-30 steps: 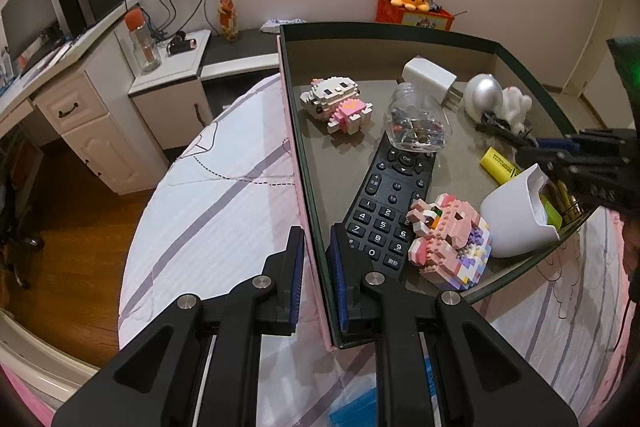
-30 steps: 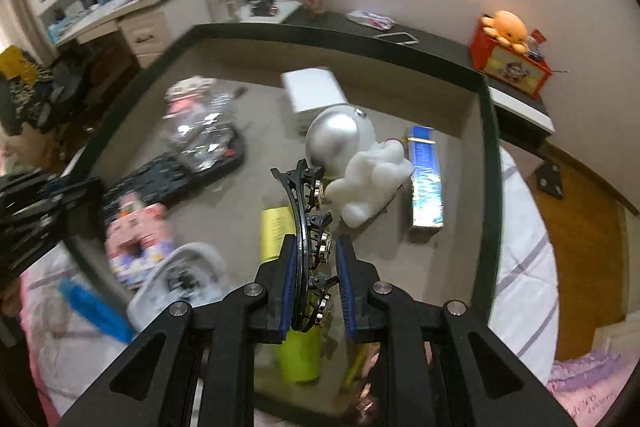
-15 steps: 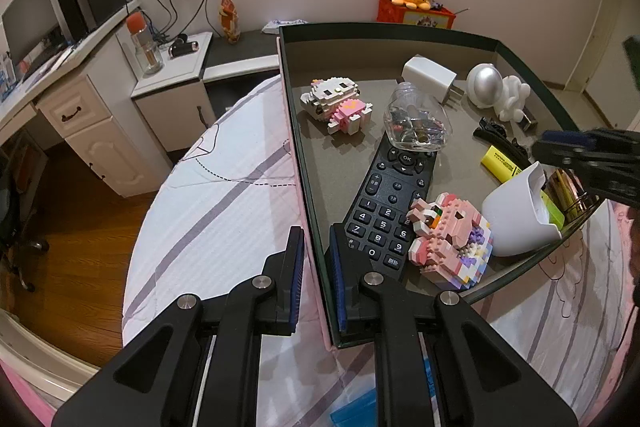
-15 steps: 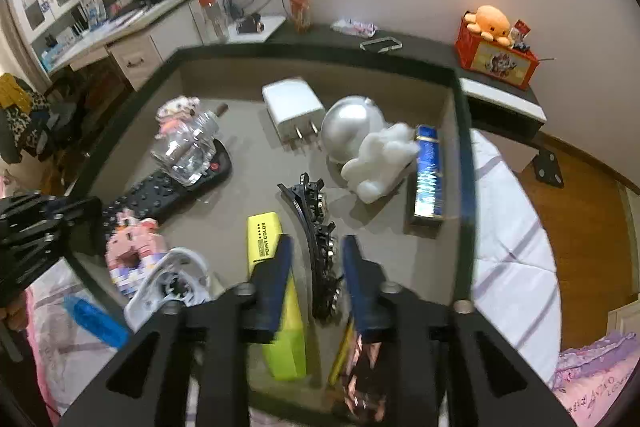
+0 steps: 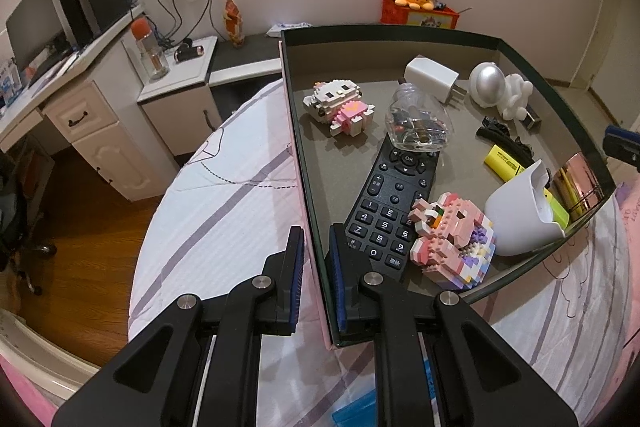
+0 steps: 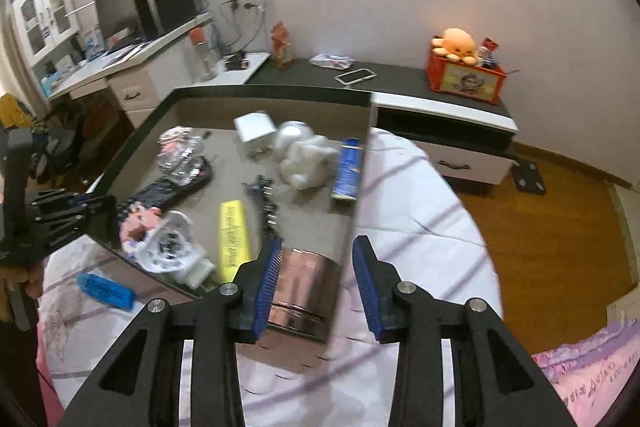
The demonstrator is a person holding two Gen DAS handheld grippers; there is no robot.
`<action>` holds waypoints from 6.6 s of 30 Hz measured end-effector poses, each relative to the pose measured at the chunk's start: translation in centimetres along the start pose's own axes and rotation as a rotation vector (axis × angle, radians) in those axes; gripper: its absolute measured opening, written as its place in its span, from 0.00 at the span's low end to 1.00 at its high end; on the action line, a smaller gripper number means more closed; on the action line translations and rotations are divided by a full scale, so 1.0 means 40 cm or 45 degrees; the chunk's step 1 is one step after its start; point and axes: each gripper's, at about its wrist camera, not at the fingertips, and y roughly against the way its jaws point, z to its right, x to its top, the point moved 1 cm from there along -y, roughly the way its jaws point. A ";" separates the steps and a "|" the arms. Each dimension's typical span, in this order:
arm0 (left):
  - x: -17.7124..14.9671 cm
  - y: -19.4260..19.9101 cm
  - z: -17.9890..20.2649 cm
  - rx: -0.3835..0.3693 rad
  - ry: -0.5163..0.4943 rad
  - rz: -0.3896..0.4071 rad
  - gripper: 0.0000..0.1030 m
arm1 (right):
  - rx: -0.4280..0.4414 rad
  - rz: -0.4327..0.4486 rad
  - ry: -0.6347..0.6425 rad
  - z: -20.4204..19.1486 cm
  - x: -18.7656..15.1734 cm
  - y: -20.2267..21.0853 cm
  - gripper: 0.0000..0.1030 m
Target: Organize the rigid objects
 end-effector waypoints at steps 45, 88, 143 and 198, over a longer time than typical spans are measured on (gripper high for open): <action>-0.204 0.127 0.089 -0.063 -0.006 0.126 0.95 | -0.049 -0.038 -0.035 0.016 -0.075 -0.048 0.11; -0.305 0.124 -0.028 0.049 0.124 0.013 0.25 | -0.037 -0.062 -0.043 0.016 -0.072 -0.054 0.12; -0.091 0.280 -0.012 -0.015 0.002 0.301 0.26 | -0.044 -0.075 0.005 0.009 -0.066 -0.055 0.13; 0.080 0.068 0.210 -0.090 -0.110 0.115 0.99 | -0.029 -0.077 -0.051 0.024 -0.058 -0.048 0.45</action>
